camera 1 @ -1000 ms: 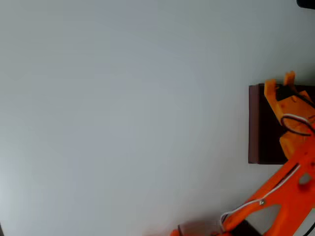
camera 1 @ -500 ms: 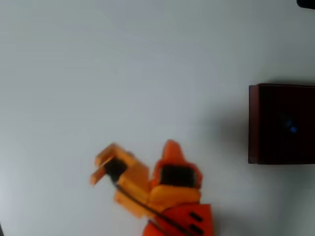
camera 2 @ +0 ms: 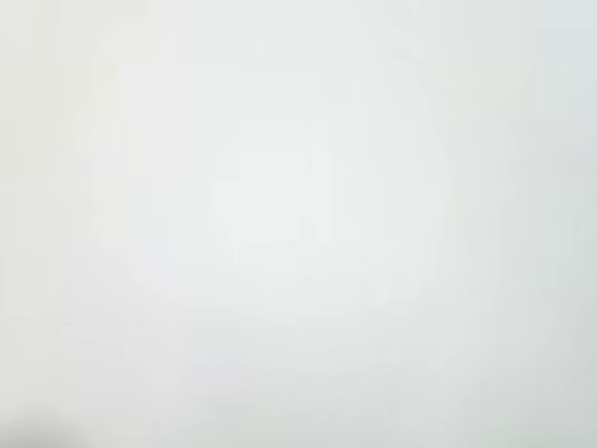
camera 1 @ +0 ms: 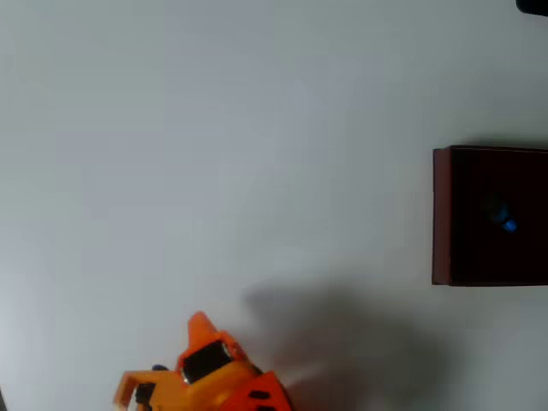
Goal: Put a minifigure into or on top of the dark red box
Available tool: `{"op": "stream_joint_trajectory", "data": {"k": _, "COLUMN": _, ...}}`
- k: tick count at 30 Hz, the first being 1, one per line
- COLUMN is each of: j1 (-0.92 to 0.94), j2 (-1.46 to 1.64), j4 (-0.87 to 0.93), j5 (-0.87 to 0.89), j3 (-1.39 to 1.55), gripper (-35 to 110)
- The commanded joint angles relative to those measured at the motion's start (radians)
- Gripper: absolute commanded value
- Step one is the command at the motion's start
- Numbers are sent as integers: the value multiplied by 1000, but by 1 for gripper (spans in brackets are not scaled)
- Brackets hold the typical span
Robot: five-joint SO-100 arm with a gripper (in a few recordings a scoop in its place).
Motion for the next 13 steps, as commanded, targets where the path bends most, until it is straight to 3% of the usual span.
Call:
{"op": "stream_joint_trajectory", "data": {"k": 1, "j1": -35, "j2": 15, "j4": 34, "j5": 21, "j3": 34, "gripper": 0}}
{"op": "stream_joint_trajectory", "data": {"k": 13, "j1": 6, "j2": 15, "j4": 48, "j5": 54, "j3": 43, "gripper": 0}}
